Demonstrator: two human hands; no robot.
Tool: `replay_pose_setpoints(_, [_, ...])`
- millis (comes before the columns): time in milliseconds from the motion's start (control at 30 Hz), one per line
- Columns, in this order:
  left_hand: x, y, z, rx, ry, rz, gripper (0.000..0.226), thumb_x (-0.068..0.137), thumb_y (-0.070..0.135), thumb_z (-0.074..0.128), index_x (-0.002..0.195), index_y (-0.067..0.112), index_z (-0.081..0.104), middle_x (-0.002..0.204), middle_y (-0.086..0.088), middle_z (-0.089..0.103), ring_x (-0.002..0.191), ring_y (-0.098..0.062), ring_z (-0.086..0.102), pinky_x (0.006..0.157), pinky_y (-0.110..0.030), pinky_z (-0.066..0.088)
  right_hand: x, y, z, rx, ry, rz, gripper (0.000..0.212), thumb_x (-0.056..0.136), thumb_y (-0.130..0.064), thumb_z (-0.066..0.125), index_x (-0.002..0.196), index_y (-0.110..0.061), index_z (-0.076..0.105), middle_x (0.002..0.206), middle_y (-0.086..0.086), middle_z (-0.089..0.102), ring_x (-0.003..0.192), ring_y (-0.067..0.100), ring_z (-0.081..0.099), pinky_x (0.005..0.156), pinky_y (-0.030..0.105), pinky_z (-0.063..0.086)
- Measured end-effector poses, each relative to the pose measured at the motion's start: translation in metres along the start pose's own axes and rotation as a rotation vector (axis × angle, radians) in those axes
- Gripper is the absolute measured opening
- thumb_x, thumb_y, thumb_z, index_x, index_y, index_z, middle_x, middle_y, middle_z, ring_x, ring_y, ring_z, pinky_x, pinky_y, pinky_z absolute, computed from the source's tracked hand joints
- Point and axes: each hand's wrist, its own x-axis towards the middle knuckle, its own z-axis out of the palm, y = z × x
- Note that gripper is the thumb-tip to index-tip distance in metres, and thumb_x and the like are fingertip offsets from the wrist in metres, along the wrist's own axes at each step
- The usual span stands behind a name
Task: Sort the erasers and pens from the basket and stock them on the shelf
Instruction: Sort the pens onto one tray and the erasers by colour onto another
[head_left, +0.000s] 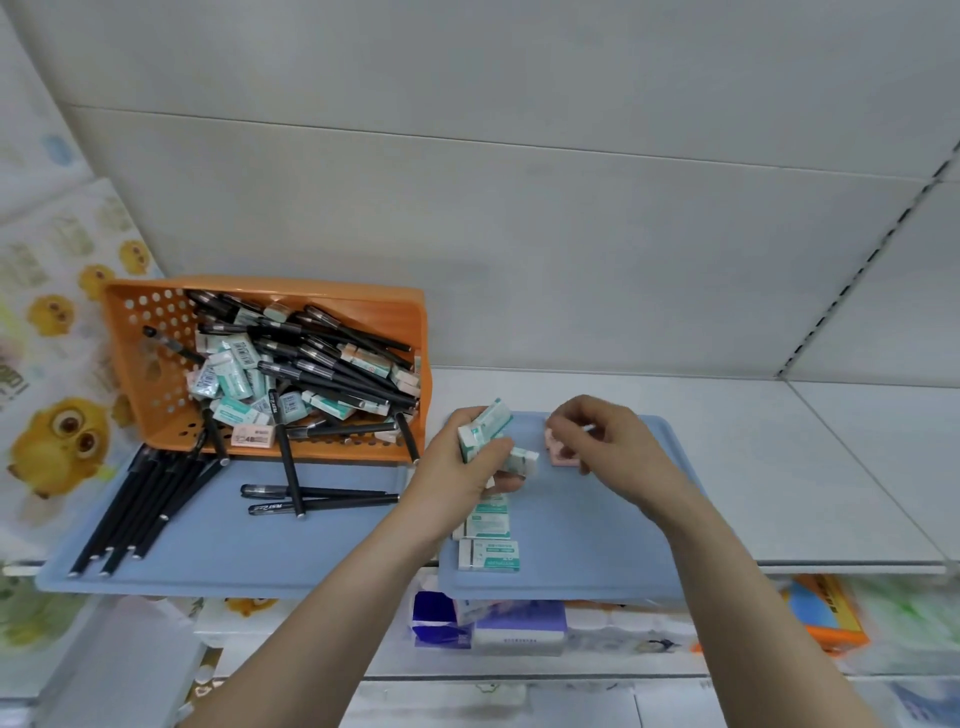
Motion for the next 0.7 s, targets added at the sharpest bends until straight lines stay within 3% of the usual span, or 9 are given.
replay_pose_setpoints(67, [0.002, 0.001, 0.004, 0.015, 0.021, 0.020, 0.027, 0.095, 0.011, 0.058, 0.121, 0.012, 0.051, 0.117, -0.017, 0.060, 0.092, -0.018, 0.070, 0.078, -0.035, 0.059, -0.014, -0.011, -0.002, 0.256, -0.259, 0.047, 0.010, 0.091, -0.020, 0.068, 0.097, -0.012, 0.067, 0.089, 0.002, 0.069, 0.079, 0.018, 0.068, 0.065, 0.027, 0.050])
replay_pose_setpoints(100, [0.002, 0.002, 0.006, 0.020, 0.019, 0.025, 0.027, 0.095, 0.012, 0.058, 0.121, 0.012, 0.050, 0.115, -0.017, 0.061, 0.093, -0.020, 0.070, 0.076, -0.034, 0.059, -0.018, -0.011, -0.002, 0.304, -0.301, 0.028, 0.012, 0.089, -0.014, 0.070, 0.099, -0.010, 0.067, 0.089, 0.005, 0.069, 0.079, 0.020, 0.068, 0.065, 0.026, 0.051])
replay_pose_setpoints(200, [0.000, 0.005, 0.011, 0.018, -0.025, 0.017, 0.025, 0.097, 0.013, 0.056, 0.120, 0.012, 0.049, 0.111, -0.015, 0.064, 0.087, -0.023, 0.072, 0.071, -0.029, 0.058, -0.019, -0.005, -0.001, 0.396, -0.148, 0.008, 0.014, 0.086, -0.003, 0.069, 0.099, -0.007, 0.069, 0.077, 0.009, 0.068, 0.076, 0.022, 0.066, 0.062, 0.025, 0.050])
replay_pose_setpoints(267, [-0.003, 0.004, 0.012, 0.111, -0.039, 0.028, 0.023, 0.097, 0.013, 0.055, 0.119, 0.014, 0.050, 0.107, -0.012, 0.065, 0.079, -0.017, 0.071, 0.066, -0.025, 0.056, -0.018, 0.001, -0.006, 0.436, -0.017, 0.011, 0.014, 0.087, -0.002, 0.069, 0.099, -0.008, 0.071, 0.070, 0.002, 0.064, 0.073, 0.020, 0.063, 0.059, 0.024, 0.049])
replay_pose_setpoints(367, [-0.006, 0.000, 0.009, 0.252, -0.002, 0.035, 0.022, 0.096, 0.011, 0.055, 0.117, 0.016, 0.051, 0.094, -0.009, 0.065, 0.067, -0.007, 0.065, 0.060, -0.021, 0.053, -0.021, 0.010, -0.015, 0.160, 0.114, -0.053, 0.012, 0.083, -0.006, 0.072, 0.091, -0.015, 0.073, 0.073, -0.005, 0.066, 0.065, 0.011, 0.057, 0.060, 0.020, 0.047])
replay_pose_setpoints(467, [-0.009, 0.000, 0.008, 0.275, 0.017, 0.019, 0.020, 0.095, 0.011, 0.053, 0.114, 0.014, 0.048, 0.087, -0.007, 0.067, 0.063, -0.011, 0.063, 0.058, -0.025, 0.053, -0.022, 0.019, -0.012, -0.249, 0.099, -0.049, 0.012, 0.080, -0.017, 0.075, 0.090, -0.023, 0.074, 0.082, -0.005, 0.066, 0.071, 0.007, 0.058, 0.067, 0.016, 0.042])
replay_pose_setpoints(600, [-0.014, -0.001, 0.006, 0.337, 0.008, 0.007, 0.011, 0.094, 0.015, 0.055, 0.105, 0.015, 0.051, 0.082, -0.004, 0.070, 0.065, -0.018, 0.066, 0.061, -0.032, 0.056, -0.021, 0.024, 0.001, -0.344, 0.008, -0.066, 0.011, 0.087, -0.027, 0.068, 0.097, -0.023, 0.072, 0.089, -0.006, 0.066, 0.080, 0.011, 0.060, 0.075, 0.026, 0.047])
replay_pose_setpoints(700, [-0.022, -0.001, -0.002, 0.493, -0.055, 0.020, 0.004, 0.094, 0.022, 0.057, 0.098, 0.023, 0.056, 0.078, -0.002, 0.069, 0.059, -0.010, 0.063, 0.065, -0.029, 0.055, -0.020, 0.027, 0.005, -0.346, 0.008, -0.063, 0.010, 0.085, -0.023, 0.069, 0.094, -0.027, 0.070, 0.081, -0.010, 0.067, 0.073, 0.007, 0.059, 0.070, 0.025, 0.047])
